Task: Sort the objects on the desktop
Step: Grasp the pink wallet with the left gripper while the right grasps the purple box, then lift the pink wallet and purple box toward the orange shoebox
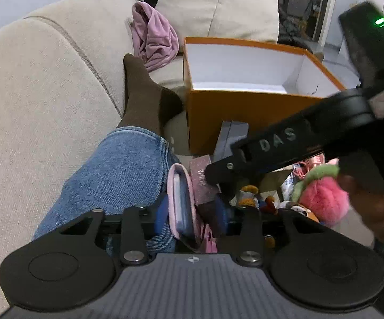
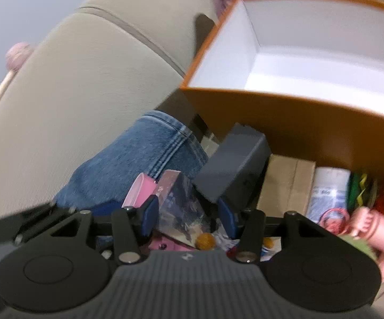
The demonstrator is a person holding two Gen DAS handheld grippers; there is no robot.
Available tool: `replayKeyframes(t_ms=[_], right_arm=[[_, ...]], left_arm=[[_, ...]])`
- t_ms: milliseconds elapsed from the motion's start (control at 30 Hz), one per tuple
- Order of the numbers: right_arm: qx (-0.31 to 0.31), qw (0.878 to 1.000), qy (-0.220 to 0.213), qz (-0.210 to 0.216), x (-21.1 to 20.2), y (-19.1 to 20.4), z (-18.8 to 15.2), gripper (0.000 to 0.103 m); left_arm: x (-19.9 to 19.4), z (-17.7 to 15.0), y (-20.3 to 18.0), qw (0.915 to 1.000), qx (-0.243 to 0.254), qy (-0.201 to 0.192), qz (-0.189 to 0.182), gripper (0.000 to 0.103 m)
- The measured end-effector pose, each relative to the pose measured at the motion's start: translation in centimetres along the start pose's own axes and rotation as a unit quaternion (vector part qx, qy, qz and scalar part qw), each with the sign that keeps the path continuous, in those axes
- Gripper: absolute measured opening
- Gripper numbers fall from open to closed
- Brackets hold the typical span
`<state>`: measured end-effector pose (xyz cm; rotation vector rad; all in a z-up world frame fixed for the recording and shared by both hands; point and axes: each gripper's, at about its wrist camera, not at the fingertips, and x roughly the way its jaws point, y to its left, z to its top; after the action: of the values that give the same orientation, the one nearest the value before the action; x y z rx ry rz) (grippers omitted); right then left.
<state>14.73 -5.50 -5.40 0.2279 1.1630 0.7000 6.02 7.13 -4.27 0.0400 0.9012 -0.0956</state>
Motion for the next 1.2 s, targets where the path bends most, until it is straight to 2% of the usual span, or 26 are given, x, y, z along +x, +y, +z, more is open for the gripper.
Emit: replayKeyframes(t_ms=[200,267,400,533,600,633,667,767,900,933,967,1067,1133,1200], right_arm=[[0.015,1.0,0.019,0.003,0.5,0.5,0.2,0.055],[0.017,0.999,0.034,0.017,0.5,0.4,-0.1,0.049],[-0.009,1.0,0.022,0.002,0.6,1.4,-0.7,0.05],[-0.01,1.0,0.016,-0.006,1.2,1.4,-0.8,0.062],[-0.01,1.0,0.013,0.006,1.2,0.8,-0.9,0.062],[-0.01,1.0,0.013,0.016,0.8,0.4,-1.1,0.053],[-0.006,0.999,0.017,0.035,0.6,0.1,-1.2,0.039],[-0.018,0.999,0.018,0.041,-0.5,-0.1,-1.7,0.031],[-0.015,1.0,0.014,0.022,-2.4,-0.9,-2.8,0.029],[-0.019,1.0,0.017,-0.003,-2.3,-1.0,-3.0,0.014],[-0.019,0.999,0.018,-0.019,-2.4,-1.3,-3.4,0.014],[0.028,0.999,0.045,0.002,-2.1,-3.0,-3.9,0.015],[0.033,0.999,0.039,0.013,-2.7,-3.2,-4.0,0.016],[0.02,1.0,0.017,0.006,-3.5,-2.9,-3.9,0.022]], left_arm=[[-0.7,-0.5,1.1,0.9995,-0.014,-0.01,-0.025,0.032],[-0.7,-0.3,1.3,0.9994,-0.017,-0.01,-0.029,0.03],[-0.6,-0.4,1.0,0.9998,-0.009,-0.01,-0.015,0.029],[-0.3,-0.1,0.3,0.9999,0.005,-0.002,0.016,0.029],[-0.2,-0.1,-0.1,0.9995,0.014,0.001,0.028,0.029],[-0.2,-0.1,-0.3,0.9993,0.018,0.002,0.032,0.029],[-0.3,-0.1,-0.5,0.9992,0.022,0.003,0.035,0.029],[0.0,-0.1,-0.6,0.9987,0.027,0.008,0.041,0.03],[0.7,0.0,-0.9,0.998,0.032,0.002,0.054,0.034],[0.8,0.1,-0.9,0.9976,0.03,-0.001,0.062,0.034],[0.9,0.2,-0.9,0.9976,0.027,-0.002,0.063,0.033],[0.9,0.3,-0.8,0.998,0.016,-0.005,0.061,0.028],[0.5,0.0,-0.8,0.9991,0.008,-0.01,0.04,0.027],[-0.2,-0.2,-0.8,0.9999,-0.005,-0.014,0.004,0.025]])
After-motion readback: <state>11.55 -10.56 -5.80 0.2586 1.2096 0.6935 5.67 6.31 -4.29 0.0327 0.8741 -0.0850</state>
